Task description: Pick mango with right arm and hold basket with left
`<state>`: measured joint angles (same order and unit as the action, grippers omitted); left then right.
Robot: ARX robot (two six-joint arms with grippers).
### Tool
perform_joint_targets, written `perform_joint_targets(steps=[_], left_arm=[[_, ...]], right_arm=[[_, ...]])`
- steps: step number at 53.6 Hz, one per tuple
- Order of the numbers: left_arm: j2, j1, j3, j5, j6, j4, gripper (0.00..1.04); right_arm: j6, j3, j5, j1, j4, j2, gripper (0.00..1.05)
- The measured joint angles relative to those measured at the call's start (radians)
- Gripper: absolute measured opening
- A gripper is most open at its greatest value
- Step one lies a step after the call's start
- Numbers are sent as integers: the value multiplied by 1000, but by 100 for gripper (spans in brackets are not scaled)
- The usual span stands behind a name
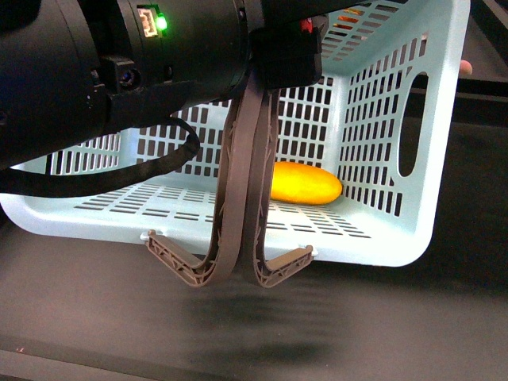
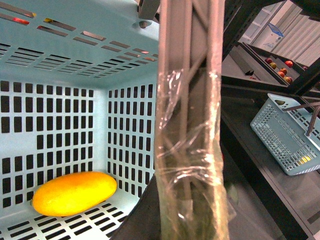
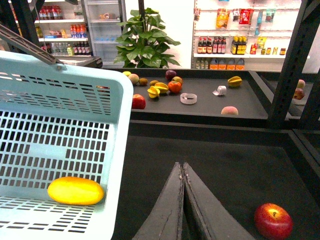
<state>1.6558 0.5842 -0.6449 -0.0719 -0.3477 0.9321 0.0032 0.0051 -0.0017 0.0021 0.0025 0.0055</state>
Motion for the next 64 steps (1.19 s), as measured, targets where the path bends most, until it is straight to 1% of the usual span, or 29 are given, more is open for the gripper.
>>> perform_joint_targets(steps=[21,26,34,35,40,41,42,44,45,47,48,49,50,52,57,62,64], left_arm=[[0,0,0,0,-4,0,9],[0,0,0,0,-3,0,9],[0,0,0,0,-4,0,9],[0,0,0,0,-4,0,9],[0,0,0,7,-1,-1,9],[0,8,-1,46,10,-11,9],[0,13,-6,106,21,-29,9],[2,18,-14,180,24,-50,9],[6,20,-20,246,21,-58,9],[15,21,-34,325,-1,-70,9],[22,19,-47,375,-19,-79,9],[27,15,-57,399,-34,-86,9],[35,7,-76,429,-63,-100,9],[44,-7,-104,465,-91,-126,9],[61,-42,-164,532,-165,-189,9],[88,-105,-235,588,-331,-291,9],[110,-142,-268,597,-451,-348,9]], right_arm=[[0,0,0,0,0,0,2],[-2,0,0,0,0,0,15],[-2,0,0,0,0,0,44],[-2,0,0,0,0,0,45],[-2,0,0,0,0,0,66],[-2,0,0,0,0,0,70],[-2,0,0,0,0,0,74],[-2,0,0,0,0,0,79],[-2,0,0,0,0,0,82],[-2,0,0,0,0,0,89],[-2,0,0,0,0,-1,95],[-2,0,0,0,0,-1,98],[-1,0,0,0,0,-1,99],[-1,0,0,0,0,-1,97],[-2,0,0,0,-1,-1,97],[-2,0,0,0,-1,-1,97],[-2,0,0,0,-1,-1,97]])
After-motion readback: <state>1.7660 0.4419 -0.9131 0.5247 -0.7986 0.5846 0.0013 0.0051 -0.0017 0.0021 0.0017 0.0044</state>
